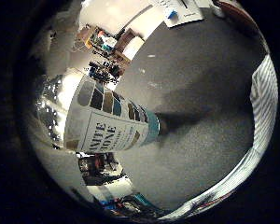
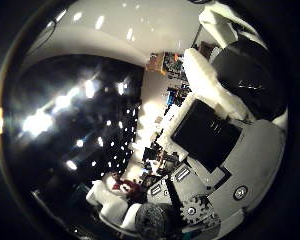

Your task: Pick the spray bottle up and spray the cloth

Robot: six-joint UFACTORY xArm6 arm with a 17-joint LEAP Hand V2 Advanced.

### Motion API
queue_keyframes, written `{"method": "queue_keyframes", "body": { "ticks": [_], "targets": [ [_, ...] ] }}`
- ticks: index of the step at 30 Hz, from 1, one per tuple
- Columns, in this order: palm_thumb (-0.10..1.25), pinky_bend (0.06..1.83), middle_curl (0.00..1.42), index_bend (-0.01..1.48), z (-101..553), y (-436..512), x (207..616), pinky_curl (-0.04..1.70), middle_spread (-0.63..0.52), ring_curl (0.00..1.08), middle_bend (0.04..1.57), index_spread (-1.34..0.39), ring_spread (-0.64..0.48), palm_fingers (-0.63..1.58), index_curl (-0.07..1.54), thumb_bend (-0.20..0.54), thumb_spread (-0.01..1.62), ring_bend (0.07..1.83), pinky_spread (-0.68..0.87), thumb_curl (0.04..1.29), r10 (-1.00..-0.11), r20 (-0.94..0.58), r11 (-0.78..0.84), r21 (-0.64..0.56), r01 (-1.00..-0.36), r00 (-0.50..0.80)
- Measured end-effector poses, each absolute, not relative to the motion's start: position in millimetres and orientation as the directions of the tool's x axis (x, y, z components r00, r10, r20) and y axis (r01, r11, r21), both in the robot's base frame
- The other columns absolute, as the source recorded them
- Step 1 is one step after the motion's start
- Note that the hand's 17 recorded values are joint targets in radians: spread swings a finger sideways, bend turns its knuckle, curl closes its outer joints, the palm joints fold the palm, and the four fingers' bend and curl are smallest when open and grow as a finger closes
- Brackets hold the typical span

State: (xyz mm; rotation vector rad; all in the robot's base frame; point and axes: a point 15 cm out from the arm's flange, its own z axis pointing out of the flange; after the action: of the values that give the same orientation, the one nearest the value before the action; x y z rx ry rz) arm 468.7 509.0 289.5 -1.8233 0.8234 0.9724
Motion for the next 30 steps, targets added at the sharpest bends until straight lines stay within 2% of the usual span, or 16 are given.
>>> {"method": "queue_keyframes", "body": {
  "ticks": [5, 8, 12, 14, 15, 16, 17, 19, 22, 25, 30],
  "targets": [
    [0.81, 1.08, 0.62, 0.32, 284.2, 502.4, 467.0, 0.84, -0.15, 0.5, 0.98, -0.37, -0.18, 0.95, 0.85, -0.031, 0.79, 1.31, -0.4, 0.7, -0.143, -0.872, -0.404, -0.38, -0.832, 0.468],
    [0.81, 1.06, 0.63, 0.14, 277.8, 497.9, 462.3, 0.79, -0.17, 0.5, 0.94, -0.38, -0.18, 0.86, 0.82, -0.024, 0.84, 1.32, -0.45, 0.68, -0.154, -0.863, -0.437, -0.377, -0.817, 0.481],
    [0.81, 1.12, 0.67, 0.11, 269.6, 490.2, 463.5, 0.77, -0.19, 0.52, 0.9, -0.36, -0.2, 0.62, 0.73, -0.025, 0.91, 1.37, -0.49, 0.64, -0.175, -0.852, -0.456, -0.374, -0.808, 0.493],
    [0.78, 1.07, 0.67, 0.16, 269.9, 489.4, 463.1, 0.76, -0.19, 0.52, 0.84, -0.36, -0.21, 0.38, 0.67, -0.025, 1.02, 1.32, -0.46, 0.6, -0.175, -0.852, -0.458, -0.373, -0.807, 0.493],
    [0.77, 1.03, 0.66, 0.18, 270.7, 489.3, 462.1, 0.76, -0.18, 0.51, 0.82, -0.37, -0.2, 0.31, 0.66, -0.025, 1.03, 1.3, -0.43, 0.59, -0.173, -0.852, -0.461, -0.374, -0.805, 0.494],
    [0.75, 0.92, 0.63, 0.22, 271.8, 489.2, 460.6, 0.75, -0.14, 0.48, 0.74, -0.38, -0.17, 0.09, 0.64, -0.03, 1.06, 1.17, -0.3, 0.56, -0.17, -0.851, -0.466, -0.374, -0.802, 0.496],
    [0.73, 0.89, 0.59, 0.22, 271.6, 488.8, 458.8, 0.72, -0.11, 0.45, 0.66, -0.38, -0.15, 0.0, 0.61, -0.031, 1.07, 1.08, -0.19, 0.55, -0.17, -0.849, -0.474, -0.374, -0.797, 0.5],
    [0.69, 0.81, 0.51, 0.2, 270.8, 486.2, 456.8, 0.65, -0.04, 0.36, 0.51, -0.38, -0.05, -0.05, 0.53, -0.031, 1.09, 0.86, 0.09, 0.49, -0.181, -0.839, -0.492, -0.375, -0.786, 0.513],
    [0.67, 0.72, 0.44, 0.16, 274.8, 483.3, 455.6, 0.56, 0.04, 0.29, 0.39, -0.37, 0.05, -0.08, 0.46, -0.027, 1.08, 0.68, 0.28, 0.45, -0.186, -0.83, -0.503, -0.38, -0.776, 0.526],
    [0.66, 0.63, 0.39, 0.15, 278.5, 481.0, 454.4, 0.49, 0.09, 0.26, 0.31, -0.36, 0.11, -0.04, 0.39, -0.025, 1.08, 0.57, 0.38, 0.41, -0.185, -0.828, -0.505, -0.382, -0.774, 0.53],
    [0.66, 0.57, 0.36, 0.15, 295.1, 465.6, 453.5, 0.41, 0.11, 0.24, 0.25, -0.36, 0.15, 0.0, 0.32, -0.023, 1.07, 0.51, 0.41, 0.37, -0.175, -0.821, -0.518, -0.392, -0.76, 0.543]
  ]
}}
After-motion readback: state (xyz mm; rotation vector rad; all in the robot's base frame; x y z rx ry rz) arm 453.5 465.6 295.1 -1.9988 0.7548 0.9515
